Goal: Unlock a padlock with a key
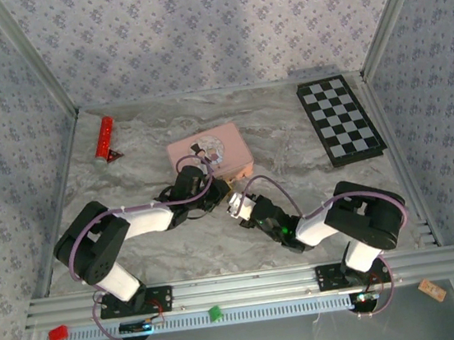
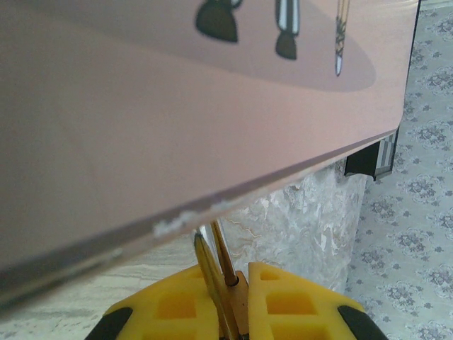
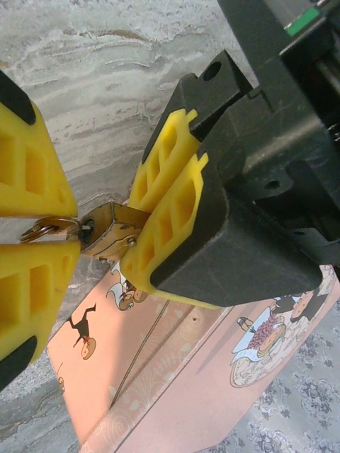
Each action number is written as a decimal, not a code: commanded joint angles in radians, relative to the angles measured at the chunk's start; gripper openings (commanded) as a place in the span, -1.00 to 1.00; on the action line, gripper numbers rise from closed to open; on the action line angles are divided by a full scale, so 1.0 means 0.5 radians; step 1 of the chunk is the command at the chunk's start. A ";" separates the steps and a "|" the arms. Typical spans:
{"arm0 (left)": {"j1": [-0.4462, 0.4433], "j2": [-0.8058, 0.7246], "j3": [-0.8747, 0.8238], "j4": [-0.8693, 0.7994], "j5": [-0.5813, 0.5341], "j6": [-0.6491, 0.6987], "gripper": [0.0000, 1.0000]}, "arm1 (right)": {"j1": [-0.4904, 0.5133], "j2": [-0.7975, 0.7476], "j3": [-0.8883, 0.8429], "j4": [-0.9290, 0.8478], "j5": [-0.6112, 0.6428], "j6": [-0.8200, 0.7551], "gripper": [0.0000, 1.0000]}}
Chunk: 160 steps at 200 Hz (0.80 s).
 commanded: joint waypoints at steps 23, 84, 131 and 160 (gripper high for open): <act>-0.019 0.010 0.006 -0.019 0.120 -0.162 -0.90 | -0.043 -0.010 0.072 -0.091 0.058 0.213 -0.75; -0.028 0.017 0.003 0.070 0.140 -0.149 -0.90 | -0.177 -0.182 0.080 -0.243 -0.117 0.657 -0.81; -0.028 0.035 -0.003 0.102 0.139 -0.154 -0.90 | -0.250 -0.229 0.080 -0.363 -0.261 0.925 -0.84; -0.028 0.036 -0.008 0.108 0.134 -0.155 -0.91 | -0.327 -0.322 0.100 -0.510 -0.436 1.206 -0.87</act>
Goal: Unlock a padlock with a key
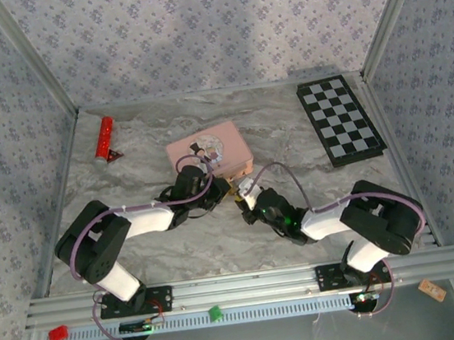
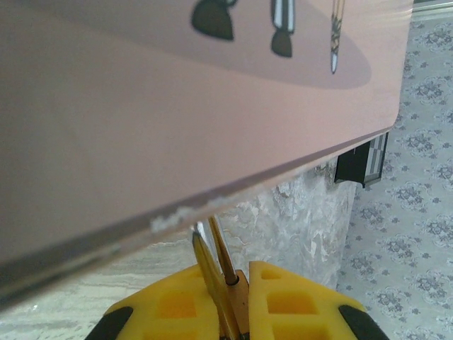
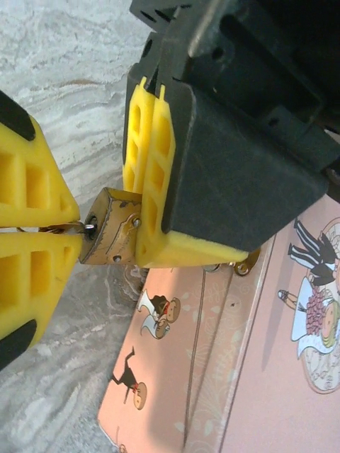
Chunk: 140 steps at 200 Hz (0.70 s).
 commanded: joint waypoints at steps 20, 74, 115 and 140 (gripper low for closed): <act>-0.022 0.024 -0.007 0.028 0.148 -0.092 -0.90 | -0.188 -0.148 0.110 -0.307 -0.201 0.554 -0.92; -0.023 0.060 -0.019 0.095 0.123 -0.095 -0.90 | -0.302 -0.232 0.166 -0.593 -0.452 1.009 -0.98; -0.023 0.102 -0.005 0.138 0.131 -0.099 -0.89 | -0.299 -0.219 0.147 -0.621 -0.518 1.193 -1.00; -0.026 0.122 0.005 0.173 0.145 -0.102 -0.80 | -0.279 -0.197 0.132 -0.575 -0.497 1.211 -1.00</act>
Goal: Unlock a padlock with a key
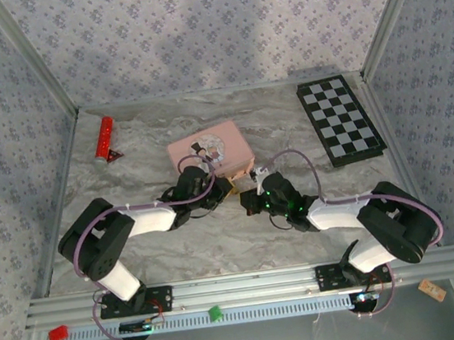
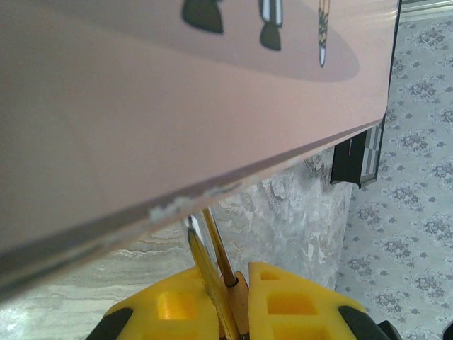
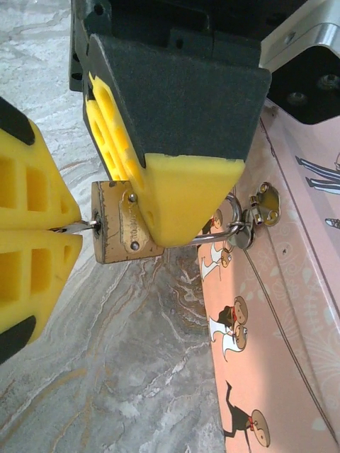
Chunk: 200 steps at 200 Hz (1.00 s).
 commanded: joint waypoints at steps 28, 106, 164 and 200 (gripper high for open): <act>-0.013 0.069 0.008 0.078 0.173 -0.106 -0.69 | 0.010 0.014 -0.001 0.012 0.066 0.153 -1.00; -0.014 0.051 -0.007 0.035 0.147 -0.122 0.01 | 0.065 0.012 0.005 -0.034 0.110 0.145 -1.00; -0.009 -0.041 -0.040 -0.150 0.053 -0.106 0.49 | 0.070 0.010 -0.013 -0.046 0.122 0.160 -1.00; -0.004 -0.007 -0.033 -0.149 0.053 -0.117 0.44 | 0.070 0.000 -0.018 -0.043 0.118 0.210 -1.00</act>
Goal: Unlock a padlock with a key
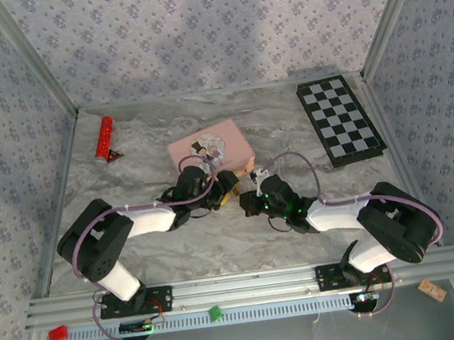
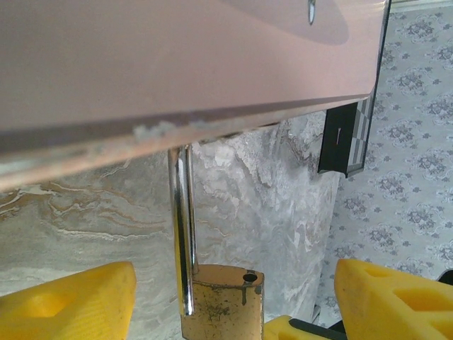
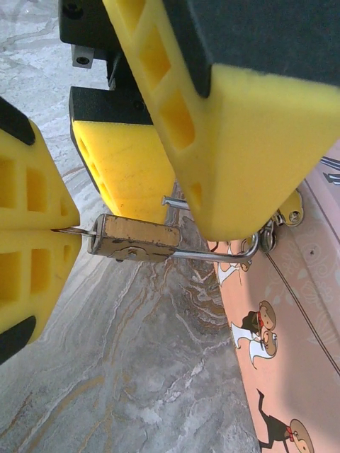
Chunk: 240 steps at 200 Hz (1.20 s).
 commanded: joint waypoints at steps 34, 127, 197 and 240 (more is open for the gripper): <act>0.031 -0.004 -0.084 -0.078 -0.031 -0.029 0.43 | -0.003 -0.002 -0.059 -0.009 0.048 0.175 -1.00; 0.047 -0.441 -0.116 -0.683 -0.165 0.450 0.51 | -0.161 0.158 -0.137 0.072 -0.196 0.471 -1.00; 0.256 -0.897 -0.031 -1.201 -0.313 1.142 0.63 | -0.196 0.239 -0.041 -0.064 -0.373 0.396 -0.68; 0.288 -0.982 0.211 -1.660 -0.614 1.534 0.73 | -0.248 0.214 -0.031 -0.129 -0.478 0.265 -0.48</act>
